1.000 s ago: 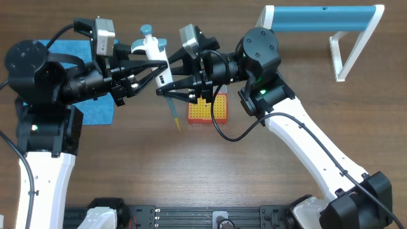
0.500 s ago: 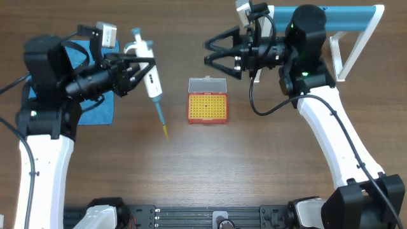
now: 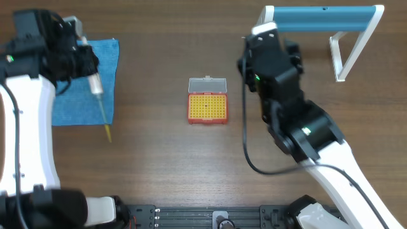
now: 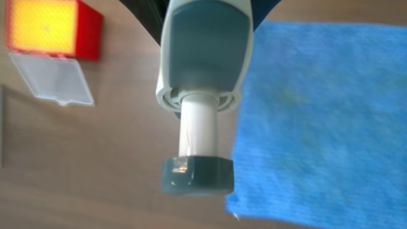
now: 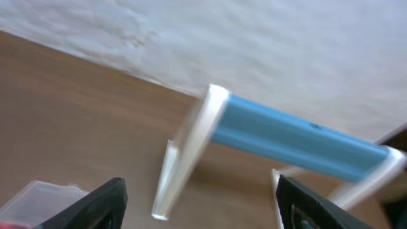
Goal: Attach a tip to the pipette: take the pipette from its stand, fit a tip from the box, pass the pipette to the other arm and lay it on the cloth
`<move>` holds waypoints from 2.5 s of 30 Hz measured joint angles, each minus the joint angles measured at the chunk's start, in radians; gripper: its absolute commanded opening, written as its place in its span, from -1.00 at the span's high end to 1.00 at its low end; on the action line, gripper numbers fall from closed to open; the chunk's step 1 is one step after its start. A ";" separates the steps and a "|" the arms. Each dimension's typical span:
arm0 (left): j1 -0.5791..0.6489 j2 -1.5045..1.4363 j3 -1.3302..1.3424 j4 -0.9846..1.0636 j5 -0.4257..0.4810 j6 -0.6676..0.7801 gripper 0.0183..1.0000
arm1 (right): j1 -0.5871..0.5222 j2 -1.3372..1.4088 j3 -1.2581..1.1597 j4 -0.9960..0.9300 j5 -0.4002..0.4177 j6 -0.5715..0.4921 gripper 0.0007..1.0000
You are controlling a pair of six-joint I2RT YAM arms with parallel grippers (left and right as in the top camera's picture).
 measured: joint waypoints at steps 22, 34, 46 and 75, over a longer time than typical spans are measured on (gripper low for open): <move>0.115 0.710 0.427 -0.004 -0.191 0.230 0.98 | 0.126 -0.821 -0.799 0.395 0.109 0.093 -0.56; 0.115 0.792 0.427 0.002 -0.191 0.230 0.98 | 0.126 -0.822 -1.080 0.665 0.113 0.103 -0.56; 0.115 0.848 0.427 0.006 -0.191 0.230 0.29 | 0.126 -0.822 -1.092 0.667 0.113 0.103 -0.56; -0.216 -0.005 0.779 -0.202 -0.061 0.203 -1.00 | 0.126 -0.822 -1.097 0.650 0.113 0.103 -0.57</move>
